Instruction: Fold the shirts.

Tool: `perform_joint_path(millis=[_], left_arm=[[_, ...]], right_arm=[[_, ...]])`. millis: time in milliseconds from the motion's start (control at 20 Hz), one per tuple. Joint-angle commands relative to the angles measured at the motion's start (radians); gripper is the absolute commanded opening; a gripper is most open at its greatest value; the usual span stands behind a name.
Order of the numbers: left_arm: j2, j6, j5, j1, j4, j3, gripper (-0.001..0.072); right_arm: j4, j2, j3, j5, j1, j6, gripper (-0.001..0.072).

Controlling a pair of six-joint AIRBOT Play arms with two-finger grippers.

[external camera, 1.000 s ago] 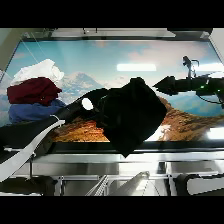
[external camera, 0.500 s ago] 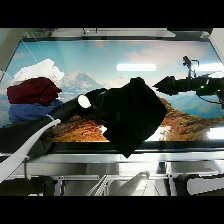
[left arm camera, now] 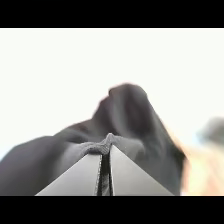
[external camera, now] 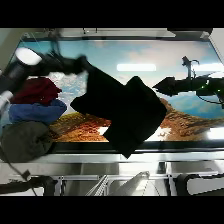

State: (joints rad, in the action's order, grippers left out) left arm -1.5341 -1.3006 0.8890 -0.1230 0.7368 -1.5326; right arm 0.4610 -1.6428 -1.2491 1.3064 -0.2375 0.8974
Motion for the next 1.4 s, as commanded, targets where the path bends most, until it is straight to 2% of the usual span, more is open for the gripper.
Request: perform_joint_path(millis=[0,50,100,150,200,250,300,350,400,500,600,700,850,950,1050,1200,1350], left_arm=[[-0.201,0.052,0.012,0.179,-0.004,-0.270,0.0028],[-0.269,0.052,0.012,0.202,-0.006,-0.331,0.0029],[-0.338,0.052,-0.003,0.217,-0.006,-0.391,0.0031],[-0.396,0.052,-0.022,0.225,-0.007,-0.440,0.0031],[-0.452,0.055,-0.054,0.227,-0.007,-0.486,0.0044],[-0.498,0.056,-0.097,0.227,-0.006,-0.524,0.0241],[-0.529,0.056,-0.149,0.224,-0.006,-0.542,0.0490],[-0.545,0.051,-0.195,0.224,-0.006,-0.542,0.0719],[-0.547,0.055,-0.203,0.224,-0.003,-0.531,0.0716],[-0.528,0.095,-0.137,0.245,0.006,-0.500,0.0716],[-0.508,0.167,0.051,0.286,0.006,-0.502,0.0714],[-0.484,0.187,0.258,0.333,0.019,-0.505,0.0696],[-0.476,0.187,0.462,0.372,0.176,-0.499,0.0696],[-0.477,0.198,0.492,0.373,0.259,-0.464,0.0696],[-0.477,0.254,0.487,0.360,0.291,-0.425,0.0696],[-0.486,0.316,0.462,0.332,0.338,-0.404,0.0695],[-0.533,0.348,0.528,0.298,0.369,-0.454,0.0694]], right_arm=[[0.000,0.000,0.000,0.100,0.000,0.047,0.0499],[-0.001,0.000,0.001,0.125,0.002,0.057,0.0454],[-0.001,0.002,0.004,0.148,0.004,0.069,0.0327],[-0.002,0.006,0.012,0.168,0.005,0.077,0.0296],[-0.005,0.013,0.027,0.182,0.009,0.080,0.0296],[-0.005,0.025,0.047,0.188,0.011,0.089,0.0295],[-0.004,0.040,0.069,0.186,0.015,0.096,0.0293],[-0.004,0.058,0.090,0.186,0.016,0.098,0.0242],[-0.004,0.084,0.115,0.184,0.015,0.098,0.0152],[0.002,0.142,0.159,0.184,0.015,0.101,0.0151],[0.061,0.218,0.211,0.176,0.015,0.120,0.0075],[0.178,0.312,0.293,0.159,0.015,0.179,0.0073],[0.322,0.498,0.476,0.079,0.014,0.265,0.0066],[0.412,0.626,0.606,-0.027,0.014,0.362,0.0066],[0.436,0.721,0.711,-0.096,0.014,0.422,0.0066],[0.436,0.790,0.787,-0.127,0.015,0.428,0.0066],[0.433,0.792,0.790,-0.130,0.015,0.428,0.0066]])
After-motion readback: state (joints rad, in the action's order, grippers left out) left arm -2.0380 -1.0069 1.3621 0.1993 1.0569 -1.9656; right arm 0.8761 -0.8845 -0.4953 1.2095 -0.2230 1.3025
